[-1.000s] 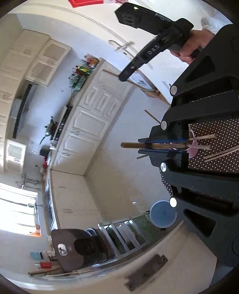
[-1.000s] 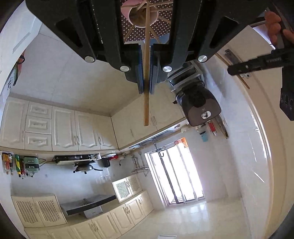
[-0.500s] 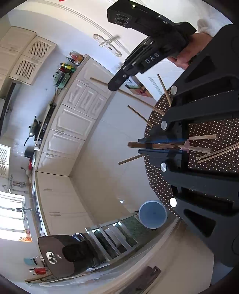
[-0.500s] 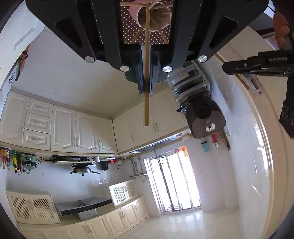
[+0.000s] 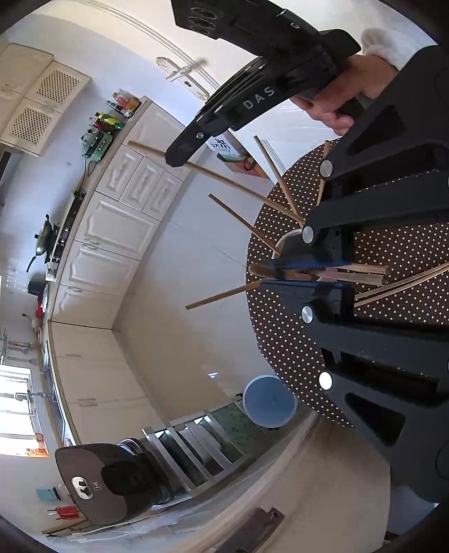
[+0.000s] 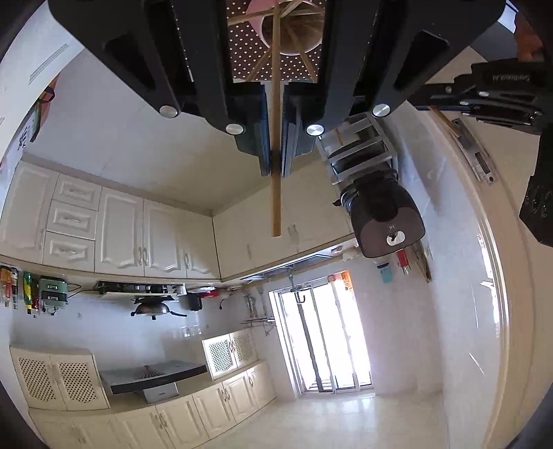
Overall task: Organize utensils
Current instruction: 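Lower the right gripper's chopstick into the cup while the left gripper drops its own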
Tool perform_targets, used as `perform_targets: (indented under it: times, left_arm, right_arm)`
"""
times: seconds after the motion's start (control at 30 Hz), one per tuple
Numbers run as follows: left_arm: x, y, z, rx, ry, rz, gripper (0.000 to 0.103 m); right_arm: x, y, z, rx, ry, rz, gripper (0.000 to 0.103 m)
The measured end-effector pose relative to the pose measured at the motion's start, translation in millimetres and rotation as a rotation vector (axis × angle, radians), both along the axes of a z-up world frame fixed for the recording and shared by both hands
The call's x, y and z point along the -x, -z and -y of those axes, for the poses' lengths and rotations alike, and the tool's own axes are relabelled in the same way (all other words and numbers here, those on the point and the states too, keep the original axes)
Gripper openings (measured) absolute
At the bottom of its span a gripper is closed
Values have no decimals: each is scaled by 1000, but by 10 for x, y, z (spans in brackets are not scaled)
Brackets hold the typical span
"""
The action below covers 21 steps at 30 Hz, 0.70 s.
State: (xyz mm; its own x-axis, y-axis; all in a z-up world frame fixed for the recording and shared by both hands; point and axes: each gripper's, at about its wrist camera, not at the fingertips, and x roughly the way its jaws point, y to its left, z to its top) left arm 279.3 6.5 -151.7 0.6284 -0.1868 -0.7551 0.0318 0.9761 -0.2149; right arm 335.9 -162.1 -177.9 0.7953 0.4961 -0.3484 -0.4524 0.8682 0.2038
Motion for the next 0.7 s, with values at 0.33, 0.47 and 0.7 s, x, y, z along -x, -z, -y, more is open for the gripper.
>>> perform_targets:
  times: [0.33,0.47,0.7]
  left_arm:
    - [24,26,-50,9,-13,-13,6]
    - [19,54,-36,8,-21,-27,6]
    - [-1,69,-39,14,-27,-50,7]
  right_arm:
    - [-6,11,24,-34,3,-18,5]
    - [-22,-52,3,-30,-1,6,5]
    - [27,120,-36,12,-22,-46,5]
